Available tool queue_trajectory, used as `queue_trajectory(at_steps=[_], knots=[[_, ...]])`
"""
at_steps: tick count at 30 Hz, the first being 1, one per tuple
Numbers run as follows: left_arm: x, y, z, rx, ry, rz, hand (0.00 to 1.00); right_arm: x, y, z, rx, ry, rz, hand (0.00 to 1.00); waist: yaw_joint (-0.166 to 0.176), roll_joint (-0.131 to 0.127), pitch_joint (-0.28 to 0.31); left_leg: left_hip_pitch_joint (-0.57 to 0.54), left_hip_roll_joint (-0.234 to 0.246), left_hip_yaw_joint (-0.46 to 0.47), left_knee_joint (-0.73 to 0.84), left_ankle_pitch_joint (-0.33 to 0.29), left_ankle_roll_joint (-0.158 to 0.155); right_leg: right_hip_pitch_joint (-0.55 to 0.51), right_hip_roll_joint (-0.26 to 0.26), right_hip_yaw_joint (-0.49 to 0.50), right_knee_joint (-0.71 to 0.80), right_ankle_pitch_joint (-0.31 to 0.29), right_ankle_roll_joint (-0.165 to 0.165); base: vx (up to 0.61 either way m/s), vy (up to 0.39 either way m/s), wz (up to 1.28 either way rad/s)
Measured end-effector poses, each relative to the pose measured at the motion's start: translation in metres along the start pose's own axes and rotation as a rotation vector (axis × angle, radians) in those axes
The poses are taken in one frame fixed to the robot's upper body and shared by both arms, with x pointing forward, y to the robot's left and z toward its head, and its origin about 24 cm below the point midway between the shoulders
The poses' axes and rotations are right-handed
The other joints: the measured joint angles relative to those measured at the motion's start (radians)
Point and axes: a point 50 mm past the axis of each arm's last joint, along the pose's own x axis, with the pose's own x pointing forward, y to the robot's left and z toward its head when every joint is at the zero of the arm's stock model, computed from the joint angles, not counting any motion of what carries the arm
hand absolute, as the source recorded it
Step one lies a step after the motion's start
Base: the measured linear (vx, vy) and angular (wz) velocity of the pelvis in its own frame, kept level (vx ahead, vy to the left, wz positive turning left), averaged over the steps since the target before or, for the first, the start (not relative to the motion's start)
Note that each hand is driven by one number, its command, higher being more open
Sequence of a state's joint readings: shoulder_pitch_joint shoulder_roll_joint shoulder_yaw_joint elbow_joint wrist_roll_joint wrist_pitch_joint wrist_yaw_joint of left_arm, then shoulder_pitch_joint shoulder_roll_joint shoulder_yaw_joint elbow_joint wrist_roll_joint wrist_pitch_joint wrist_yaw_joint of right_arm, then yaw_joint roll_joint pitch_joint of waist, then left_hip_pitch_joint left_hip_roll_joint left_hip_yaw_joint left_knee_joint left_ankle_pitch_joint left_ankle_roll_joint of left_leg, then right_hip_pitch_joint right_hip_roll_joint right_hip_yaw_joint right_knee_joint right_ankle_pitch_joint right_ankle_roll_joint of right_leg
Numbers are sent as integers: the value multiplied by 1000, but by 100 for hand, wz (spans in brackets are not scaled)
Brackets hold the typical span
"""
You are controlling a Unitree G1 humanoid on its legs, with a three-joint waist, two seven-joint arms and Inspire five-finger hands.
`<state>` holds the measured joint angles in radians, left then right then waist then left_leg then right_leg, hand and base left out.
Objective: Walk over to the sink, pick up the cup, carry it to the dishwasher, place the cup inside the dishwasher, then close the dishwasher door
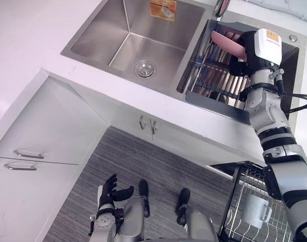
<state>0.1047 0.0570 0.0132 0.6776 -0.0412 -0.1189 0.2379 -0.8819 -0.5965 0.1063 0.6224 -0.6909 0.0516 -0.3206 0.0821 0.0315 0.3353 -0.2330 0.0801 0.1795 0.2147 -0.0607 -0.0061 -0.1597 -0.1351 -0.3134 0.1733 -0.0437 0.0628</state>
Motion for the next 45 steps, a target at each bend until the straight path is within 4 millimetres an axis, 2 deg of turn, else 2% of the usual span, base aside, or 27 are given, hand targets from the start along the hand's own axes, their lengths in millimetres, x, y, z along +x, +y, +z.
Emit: queue_trajectory(at_steps=[8,12,16,22,24,26,31,38,41,45], knots=[[-2,1,-5,6,15,-1,90,-28,-30,-4,84,-42,-211,30,-16,-1,-1,55,-4,17,-39,9,-7,30,-1,16,-5,0,0,1,-2,-6],[-3,2,-9,16,28,0,90,-44,-39,-5,101,-68,-263,30,-26,-8,-7,82,-4,30,-65,19,-9,38,1,31,-7,0,0,-12,-14,-12],[-4,4,-15,48,54,-1,90,-60,-41,-7,178,-59,-292,30,-41,-27,-19,107,-2,52,-82,23,-10,45,5,47,-8,0,0,4,-11,-12],[-5,10,-18,73,61,9,90,-102,-54,-21,182,-52,-351,30,-59,-69,-54,137,1,79,-100,21,-12,57,12,74,-21,2,1,20,-5,-13],[-4,12,-19,80,67,11,90,-121,-59,-31,186,-24,-360,30,-75,-88,-66,147,4,93,-99,16,-14,59,15,89,-22,2,1,10,-1,-17],[-5,12,-21,82,77,12,90,-136,-62,-42,167,15,-359,30,-84,-91,-76,156,6,113,-95,8,-14,58,18,108,-21,2,1,-3,8,-32],[-7,13,-32,91,125,7,90,-168,-55,-68,133,157,-311,30,-127,-86,-93,168,33,196,-13,-56,-15,36,32,195,11,2,3,-10,28,-57],[-11,10,-45,118,181,-18,90,-208,-38,-86,113,319,-200,30,-201,-45,-109,175,83,384,123,-161,-8,-71,72,389,120,-17,17,-36,58,-78],[-11,4,-44,113,180,-32,90,-214,-35,-89,144,353,-172,30,-222,-32,-106,184,97,453,156,-188,-11,-105,81,431,146,-25,17,-63,53,-82],[-11,-5,-42,97,174,-50,90,-223,-31,-92,188,395,-147,30,-238,-14,-95,210,116,552,181,-214,-19,-133,84,454,153,1,16,-20,50,-69]])
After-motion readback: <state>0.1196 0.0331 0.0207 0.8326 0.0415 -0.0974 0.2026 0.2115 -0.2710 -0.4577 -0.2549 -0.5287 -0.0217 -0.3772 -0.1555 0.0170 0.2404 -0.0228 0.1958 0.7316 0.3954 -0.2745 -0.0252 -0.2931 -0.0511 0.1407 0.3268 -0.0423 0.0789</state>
